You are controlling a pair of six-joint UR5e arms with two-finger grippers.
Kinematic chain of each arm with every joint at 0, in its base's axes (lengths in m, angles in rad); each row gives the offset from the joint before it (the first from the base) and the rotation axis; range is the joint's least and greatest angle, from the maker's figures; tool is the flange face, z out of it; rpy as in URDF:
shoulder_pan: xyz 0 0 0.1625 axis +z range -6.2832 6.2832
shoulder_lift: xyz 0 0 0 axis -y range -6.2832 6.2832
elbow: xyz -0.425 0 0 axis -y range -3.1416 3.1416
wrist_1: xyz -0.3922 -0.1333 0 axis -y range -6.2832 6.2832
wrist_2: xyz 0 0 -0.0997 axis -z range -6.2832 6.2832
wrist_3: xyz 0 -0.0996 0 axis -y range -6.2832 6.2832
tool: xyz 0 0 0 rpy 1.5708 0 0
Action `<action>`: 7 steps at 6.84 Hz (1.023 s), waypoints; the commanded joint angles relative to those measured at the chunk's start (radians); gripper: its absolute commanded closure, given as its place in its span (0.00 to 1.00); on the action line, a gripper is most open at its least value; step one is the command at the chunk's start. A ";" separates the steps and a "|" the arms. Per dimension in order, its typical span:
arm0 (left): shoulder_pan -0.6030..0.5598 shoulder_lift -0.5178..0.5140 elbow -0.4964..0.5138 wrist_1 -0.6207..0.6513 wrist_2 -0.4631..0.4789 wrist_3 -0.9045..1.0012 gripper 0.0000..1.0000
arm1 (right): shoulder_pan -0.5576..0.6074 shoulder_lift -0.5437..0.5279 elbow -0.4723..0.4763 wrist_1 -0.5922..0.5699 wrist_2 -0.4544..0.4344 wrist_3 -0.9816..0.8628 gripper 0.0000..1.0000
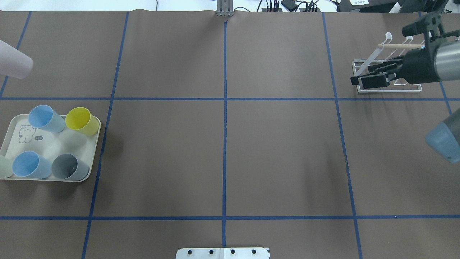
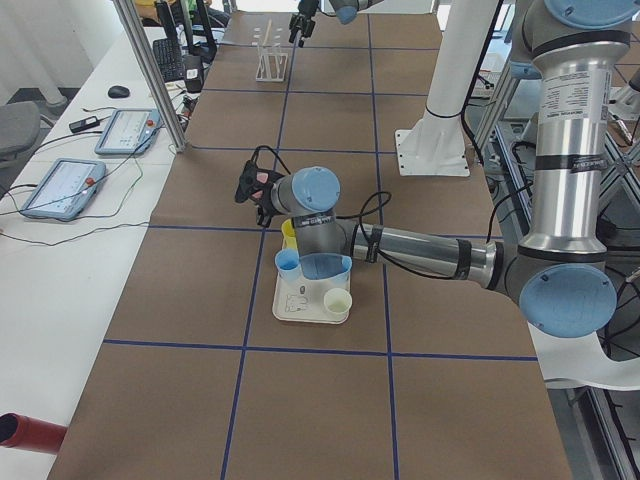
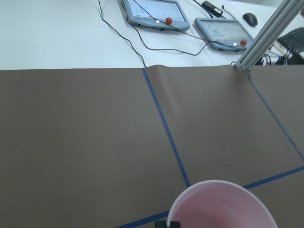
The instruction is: Transfer IKEA cup to right arm and place on rack
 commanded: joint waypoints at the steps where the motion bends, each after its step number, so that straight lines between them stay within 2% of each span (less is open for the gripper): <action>1: 0.073 -0.080 -0.115 -0.002 0.001 -0.403 1.00 | -0.097 0.100 -0.002 -0.002 -0.142 0.008 0.02; 2: 0.143 -0.149 -0.136 -0.001 0.011 -0.570 1.00 | -0.173 0.110 0.006 0.001 -0.237 -0.061 0.02; 3: 0.210 -0.209 -0.132 0.002 0.014 -0.704 1.00 | -0.244 0.150 0.008 0.001 -0.304 -0.160 0.02; 4: 0.276 -0.279 -0.120 0.005 0.030 -0.818 1.00 | -0.307 0.216 0.008 0.001 -0.358 -0.175 0.01; 5: 0.367 -0.316 -0.126 0.004 0.141 -0.892 1.00 | -0.366 0.283 -0.001 -0.001 -0.403 -0.166 0.01; 6: 0.465 -0.359 -0.123 0.005 0.225 -0.936 1.00 | -0.396 0.272 0.008 0.005 -0.484 -0.208 0.02; 7: 0.496 -0.382 -0.117 0.007 0.253 -0.950 1.00 | -0.462 0.281 -0.006 0.086 -0.503 -0.272 0.02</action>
